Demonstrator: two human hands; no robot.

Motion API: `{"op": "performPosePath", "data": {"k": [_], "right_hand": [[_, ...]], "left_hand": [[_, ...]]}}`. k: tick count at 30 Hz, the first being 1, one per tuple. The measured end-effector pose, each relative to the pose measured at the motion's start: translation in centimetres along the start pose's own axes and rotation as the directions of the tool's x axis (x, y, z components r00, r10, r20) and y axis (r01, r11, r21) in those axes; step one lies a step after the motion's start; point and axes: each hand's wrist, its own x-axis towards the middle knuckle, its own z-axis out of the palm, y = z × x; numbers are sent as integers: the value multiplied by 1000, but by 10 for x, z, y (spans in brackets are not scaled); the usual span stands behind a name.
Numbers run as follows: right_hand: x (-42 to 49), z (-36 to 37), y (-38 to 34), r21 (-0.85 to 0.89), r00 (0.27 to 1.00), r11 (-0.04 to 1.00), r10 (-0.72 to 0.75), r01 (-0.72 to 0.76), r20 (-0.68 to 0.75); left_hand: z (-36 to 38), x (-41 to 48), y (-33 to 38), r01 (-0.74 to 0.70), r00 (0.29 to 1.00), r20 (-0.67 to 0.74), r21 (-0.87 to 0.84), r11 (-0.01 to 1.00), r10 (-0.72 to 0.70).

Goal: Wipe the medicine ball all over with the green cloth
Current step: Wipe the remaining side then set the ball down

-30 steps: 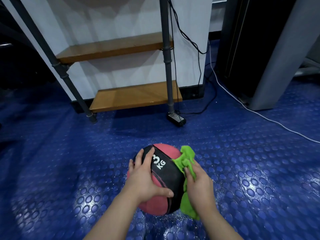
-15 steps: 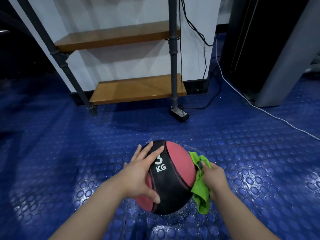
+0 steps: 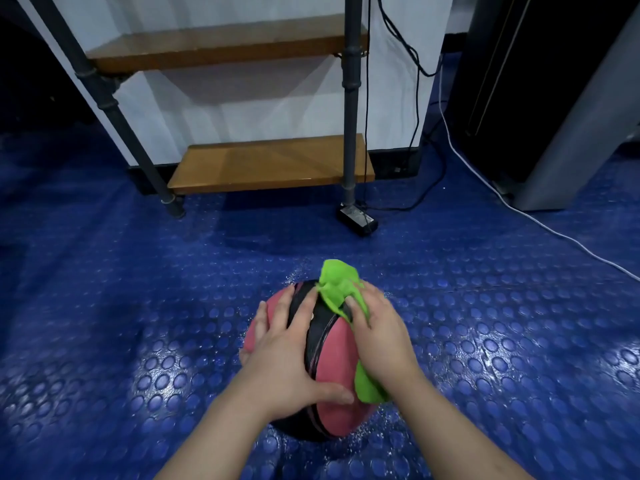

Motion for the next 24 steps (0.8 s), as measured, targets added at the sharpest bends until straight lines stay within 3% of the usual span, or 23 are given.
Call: {"op": "performPosePath", "data": {"k": [5,10,13,17,24], "right_hand": [[40,-4,22,93,911,907,411,-411,20],[45,1,68,203,793,767,596,-608,123],[41,6,77,280,769,719,624,-636,143],[31,8,76,526,752,593,642,-609,148],[-24,6,44,334,910,895,371,-296,-187]], "left_hand": [[-4,1,9,43,999,-4,-22,999,-43],[5,-12,8,47,998,-39,-44,998,-49],[8,-14,9,42,997,-58,-60,997,-45],[8,-10,11,56,996,-59,-90,994,-62],[5,-3,12,79,994,-62,-146,986,-89]]}}
